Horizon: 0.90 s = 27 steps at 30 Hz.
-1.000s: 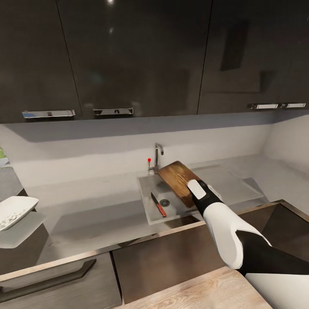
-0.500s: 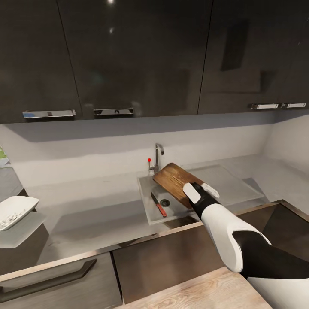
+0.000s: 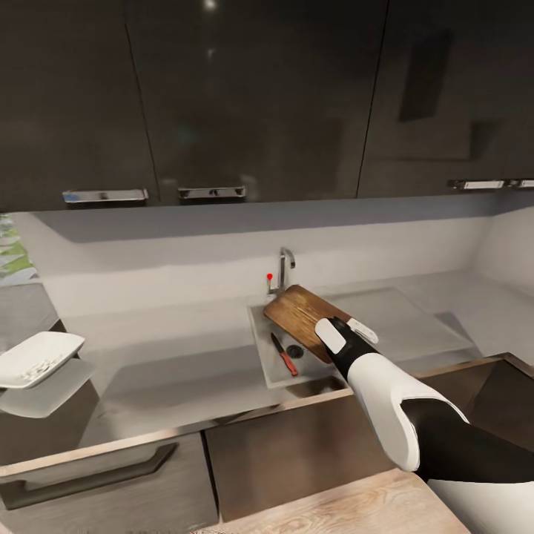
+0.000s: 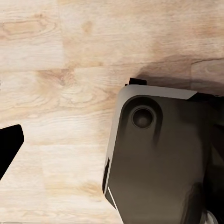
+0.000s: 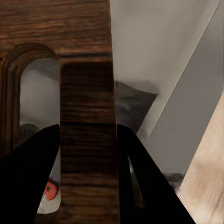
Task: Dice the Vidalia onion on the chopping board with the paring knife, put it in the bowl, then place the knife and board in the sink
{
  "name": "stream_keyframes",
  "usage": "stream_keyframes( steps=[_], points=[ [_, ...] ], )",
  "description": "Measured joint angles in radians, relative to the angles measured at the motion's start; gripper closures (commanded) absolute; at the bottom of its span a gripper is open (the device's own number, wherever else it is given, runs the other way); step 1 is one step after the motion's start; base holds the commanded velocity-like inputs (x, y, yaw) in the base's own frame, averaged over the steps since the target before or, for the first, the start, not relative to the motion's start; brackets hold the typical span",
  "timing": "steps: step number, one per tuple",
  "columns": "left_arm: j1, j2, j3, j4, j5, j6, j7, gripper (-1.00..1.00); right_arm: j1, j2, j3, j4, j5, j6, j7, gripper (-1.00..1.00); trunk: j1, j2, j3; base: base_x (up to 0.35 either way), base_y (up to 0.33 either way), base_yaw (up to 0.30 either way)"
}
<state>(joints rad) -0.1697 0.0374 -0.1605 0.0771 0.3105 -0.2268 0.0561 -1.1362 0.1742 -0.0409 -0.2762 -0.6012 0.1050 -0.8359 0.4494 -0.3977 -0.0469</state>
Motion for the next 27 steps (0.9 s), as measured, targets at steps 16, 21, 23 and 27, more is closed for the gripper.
stream_keyframes(
  steps=[16, 21, 23, 27],
  points=[
    [0.000, 0.000, 0.000, 0.001, 0.001, 0.000, 0.001, -1.00, 0.002, 0.000, -0.009, 0.000, -0.022, -0.002, -0.006, 1.00, 0.000, 0.000, 0.000, 0.000, -0.001, 0.146],
    [0.000, 0.000, 0.000, 0.000, 0.000, 0.000, 0.001, -1.00, 0.002, 0.000, -0.073, 0.021, -0.081, -0.004, -0.032, 1.00, 0.000, 0.000, 0.000, 0.000, -0.124, 0.000],
    [0.000, 0.000, 0.000, 0.000, 0.001, 0.000, 0.001, -1.00, 0.002, 0.000, -0.082, 0.036, -0.085, -0.017, -0.037, 1.00, 0.000, 0.000, 0.000, 0.000, -0.201, 0.000],
    [0.000, 0.000, 0.000, 0.000, 0.001, 0.000, 0.001, -1.00, 0.002, 0.000, -0.090, 0.066, -0.096, -0.076, -0.070, 1.00, 0.000, 0.000, 0.000, 0.000, -0.061, 0.000]
  ],
)
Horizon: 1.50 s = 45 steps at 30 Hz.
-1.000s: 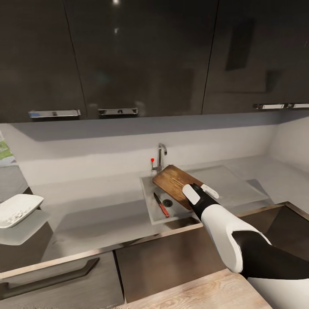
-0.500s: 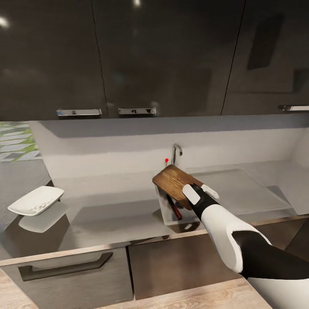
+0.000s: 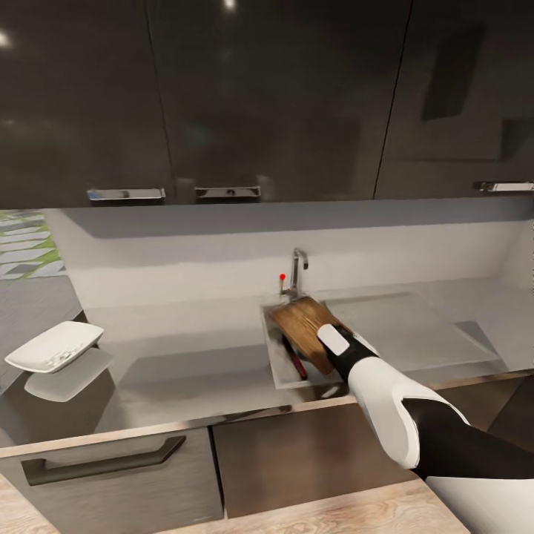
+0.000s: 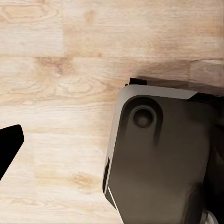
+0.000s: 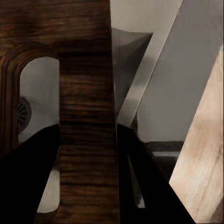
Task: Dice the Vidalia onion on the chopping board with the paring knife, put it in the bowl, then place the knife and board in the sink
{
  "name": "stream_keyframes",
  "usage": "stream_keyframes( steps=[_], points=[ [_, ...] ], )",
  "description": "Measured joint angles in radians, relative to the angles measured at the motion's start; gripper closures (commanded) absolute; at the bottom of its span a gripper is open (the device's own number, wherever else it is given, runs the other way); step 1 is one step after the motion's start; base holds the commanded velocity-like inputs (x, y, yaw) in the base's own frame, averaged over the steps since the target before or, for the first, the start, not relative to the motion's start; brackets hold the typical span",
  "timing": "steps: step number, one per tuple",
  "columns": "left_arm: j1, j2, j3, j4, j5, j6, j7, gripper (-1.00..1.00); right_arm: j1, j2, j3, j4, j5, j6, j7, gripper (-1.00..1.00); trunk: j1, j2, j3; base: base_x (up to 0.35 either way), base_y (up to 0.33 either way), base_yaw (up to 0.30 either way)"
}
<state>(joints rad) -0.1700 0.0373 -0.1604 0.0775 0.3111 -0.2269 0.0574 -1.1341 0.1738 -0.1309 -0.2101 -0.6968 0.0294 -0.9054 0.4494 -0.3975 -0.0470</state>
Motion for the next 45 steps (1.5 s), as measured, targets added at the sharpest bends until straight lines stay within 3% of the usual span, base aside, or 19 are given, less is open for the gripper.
stream_keyframes(
  steps=[9, 25, 38, 45],
  points=[
    [0.000, 0.000, 0.000, 0.000, 0.000, 0.000, 0.000, -1.00, 0.000, 0.000, 0.001, 0.011, -0.040, -0.055, -0.138, 1.00, 0.000, 0.000, 0.000, 0.007, 0.002, 0.000],
    [0.000, 0.000, 0.000, 0.000, 0.001, 0.001, 0.000, -1.00, 0.000, 0.000, -0.003, 0.012, -0.038, -0.061, -0.143, 1.00, 0.000, 0.000, 0.000, 0.223, 0.141, 0.000],
    [0.000, 0.000, 0.000, 0.000, 0.001, 0.000, 0.000, -1.00, 0.000, 0.000, -0.006, 0.062, -0.032, -0.089, -0.145, 1.00, 0.000, 0.000, 0.000, 0.022, 0.005, 0.000],
    [0.000, 0.000, 0.000, 0.000, 0.001, 0.001, 0.000, -1.00, 0.000, 0.000, -0.003, 0.066, -0.034, -0.120, -0.220, 1.00, 0.000, 0.000, 0.000, 0.000, 0.000, 0.000]
  ],
)
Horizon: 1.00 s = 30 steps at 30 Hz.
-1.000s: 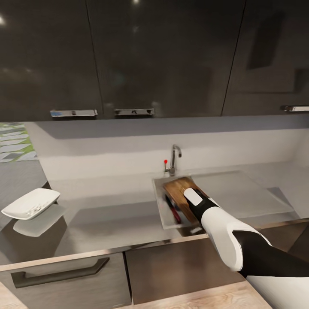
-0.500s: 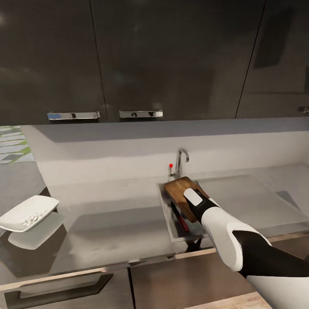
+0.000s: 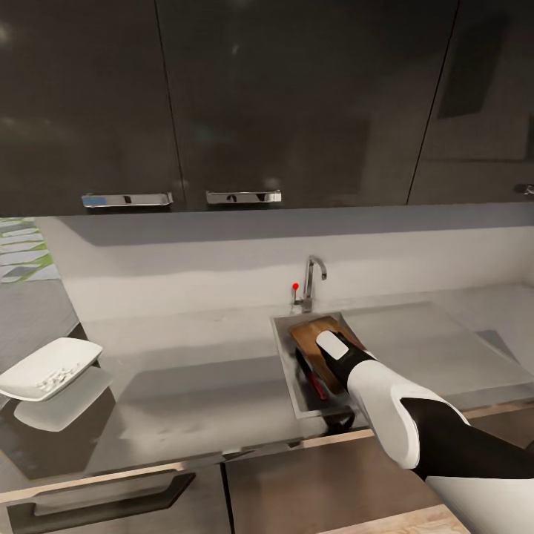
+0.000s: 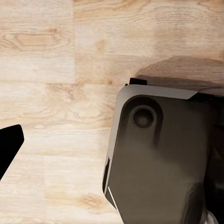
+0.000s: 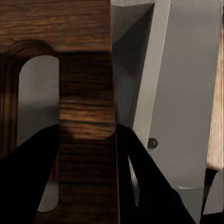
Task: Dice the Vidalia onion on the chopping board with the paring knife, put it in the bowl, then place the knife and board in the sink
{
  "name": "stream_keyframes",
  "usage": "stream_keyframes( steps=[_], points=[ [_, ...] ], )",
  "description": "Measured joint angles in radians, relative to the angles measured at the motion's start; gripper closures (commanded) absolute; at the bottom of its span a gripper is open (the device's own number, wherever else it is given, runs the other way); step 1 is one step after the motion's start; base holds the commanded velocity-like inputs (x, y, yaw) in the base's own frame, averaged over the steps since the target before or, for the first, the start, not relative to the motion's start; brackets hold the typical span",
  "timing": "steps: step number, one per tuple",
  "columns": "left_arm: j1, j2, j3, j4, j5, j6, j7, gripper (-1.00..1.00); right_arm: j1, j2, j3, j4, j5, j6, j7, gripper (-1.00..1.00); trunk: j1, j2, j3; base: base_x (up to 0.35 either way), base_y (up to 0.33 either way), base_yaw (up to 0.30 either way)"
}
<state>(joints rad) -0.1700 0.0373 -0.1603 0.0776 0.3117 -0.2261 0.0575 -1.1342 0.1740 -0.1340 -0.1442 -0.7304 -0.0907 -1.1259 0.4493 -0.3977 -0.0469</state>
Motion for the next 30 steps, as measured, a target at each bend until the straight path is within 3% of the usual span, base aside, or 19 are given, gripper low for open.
stream_keyframes(
  steps=[7, 13, 16, 30],
  points=[
    [0.000, 0.000, 0.000, 0.000, 0.000, 0.001, 0.000, -1.00, 0.000, 0.000, 0.002, -0.006, -0.008, -0.005, -0.076, 1.00, 0.000, 0.000, 0.000, 0.009, 0.000, 0.000],
    [0.000, -0.001, -0.001, 0.001, 0.000, 0.003, 0.000, -1.00, 0.000, 0.000, 0.001, -0.005, -0.007, -0.004, -0.080, 1.00, 0.000, 0.000, 0.000, 0.139, 0.000, 0.000],
    [0.007, -0.016, 0.000, 0.001, 0.000, 0.027, -0.002, -1.00, 0.000, 0.000, 0.000, -0.006, -0.006, -0.004, -0.080, 1.00, 0.000, 0.000, 0.000, 0.042, 0.000, 0.000],
    [0.017, -0.020, 0.000, 0.001, 0.000, 0.040, -0.003, -1.00, -0.001, 0.000, 0.001, 0.000, -0.006, -0.004, -0.073, 1.00, 0.000, 0.000, -0.011, 0.044, 0.000, 0.039]
  ],
)
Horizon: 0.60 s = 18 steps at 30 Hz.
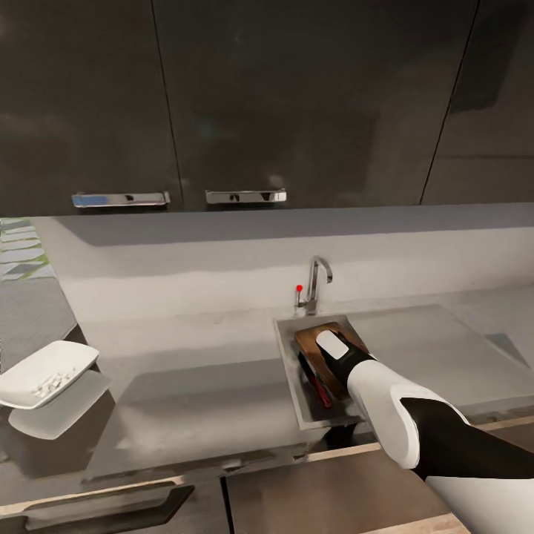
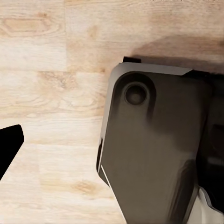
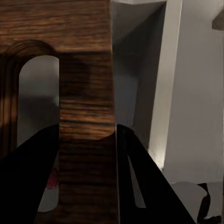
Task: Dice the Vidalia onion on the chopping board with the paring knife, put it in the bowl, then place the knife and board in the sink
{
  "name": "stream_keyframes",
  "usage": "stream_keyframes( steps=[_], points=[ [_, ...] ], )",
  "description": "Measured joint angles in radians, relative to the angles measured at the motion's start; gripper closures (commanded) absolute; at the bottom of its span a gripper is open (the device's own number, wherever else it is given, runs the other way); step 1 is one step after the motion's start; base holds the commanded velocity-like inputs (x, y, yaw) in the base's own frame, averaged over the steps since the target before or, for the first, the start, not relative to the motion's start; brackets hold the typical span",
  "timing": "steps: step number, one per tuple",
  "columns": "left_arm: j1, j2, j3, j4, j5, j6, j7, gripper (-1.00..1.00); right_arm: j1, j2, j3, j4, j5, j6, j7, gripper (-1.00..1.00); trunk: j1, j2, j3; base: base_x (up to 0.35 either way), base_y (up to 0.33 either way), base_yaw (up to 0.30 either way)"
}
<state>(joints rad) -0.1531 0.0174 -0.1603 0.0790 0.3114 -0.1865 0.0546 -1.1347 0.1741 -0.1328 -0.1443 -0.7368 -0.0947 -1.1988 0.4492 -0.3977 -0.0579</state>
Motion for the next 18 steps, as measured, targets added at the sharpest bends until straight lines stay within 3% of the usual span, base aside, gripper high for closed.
stream_keyframes(
  steps=[18],
  points=[
    [0.000, 0.000, 0.000, 0.000, 0.000, 0.000, 0.002, -1.00, 0.000, 0.000, 0.000, 0.001, 0.002, 0.000, 0.005, 1.00, 0.000, 0.000, -0.015, 0.118, 0.000, 0.035]
  ],
)
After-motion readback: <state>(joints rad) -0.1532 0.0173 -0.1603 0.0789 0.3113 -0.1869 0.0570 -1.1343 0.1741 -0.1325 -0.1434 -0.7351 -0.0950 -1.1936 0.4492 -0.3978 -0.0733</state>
